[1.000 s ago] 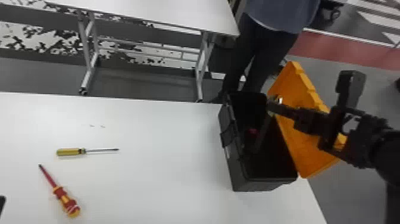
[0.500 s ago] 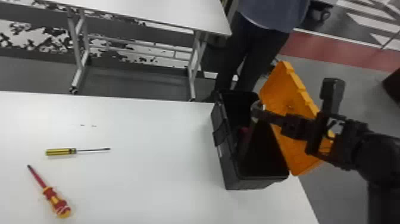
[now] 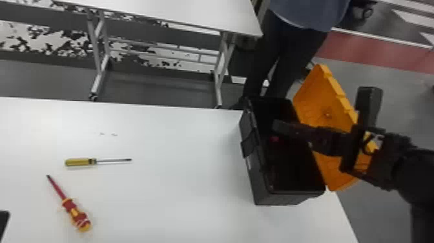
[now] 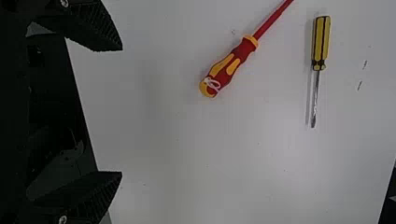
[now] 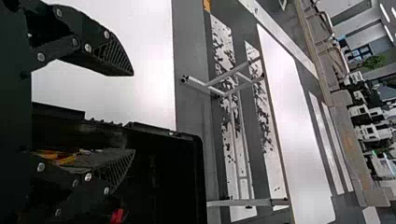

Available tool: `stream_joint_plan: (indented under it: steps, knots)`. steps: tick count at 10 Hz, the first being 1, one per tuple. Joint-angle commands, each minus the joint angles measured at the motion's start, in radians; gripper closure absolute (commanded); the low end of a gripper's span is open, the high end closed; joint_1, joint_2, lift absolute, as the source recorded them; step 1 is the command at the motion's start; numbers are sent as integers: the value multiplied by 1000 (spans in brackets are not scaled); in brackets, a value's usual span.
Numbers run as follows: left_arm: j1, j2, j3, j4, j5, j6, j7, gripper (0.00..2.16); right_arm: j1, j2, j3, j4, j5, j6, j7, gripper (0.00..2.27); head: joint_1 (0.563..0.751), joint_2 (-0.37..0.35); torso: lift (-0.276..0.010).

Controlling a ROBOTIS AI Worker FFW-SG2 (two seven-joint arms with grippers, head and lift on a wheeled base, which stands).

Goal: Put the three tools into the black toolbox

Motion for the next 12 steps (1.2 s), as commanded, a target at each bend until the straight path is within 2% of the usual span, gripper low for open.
stream_joint_plan:
  steps: [1,2,3,6,7,9,10,11,12]
  knots:
    - [0,-2,6,2,0,1,3,53,37,20,-4,-43,-18,56,-2,16,695,-256,-51]
    - [-1,-2,15,11,0,1,9,60,63,59,-5,-83,-58,117,-2,70,695,-241,-51]
    - [-3,-3,27,16,0,1,14,60,95,123,15,-144,-52,117,-16,66,695,-226,-51]
    - [-5,-2,64,19,0,1,3,66,205,221,161,-222,-43,71,-23,66,695,-13,-51]
    - [-5,-3,90,22,5,1,-11,66,247,241,228,-233,-23,10,-25,66,695,24,-51]
    - [-14,-6,141,30,25,1,-29,63,288,263,354,-233,49,-73,-25,70,695,190,-51]
    - [-31,-8,146,36,26,1,-11,63,294,269,392,-233,83,-85,-25,76,695,263,-51]
    - [-55,-15,144,50,40,1,30,63,296,270,406,-231,89,-97,-25,76,695,295,-51]
    - [-87,-25,135,76,63,1,92,63,300,269,412,-231,94,-107,-25,76,695,337,-51]
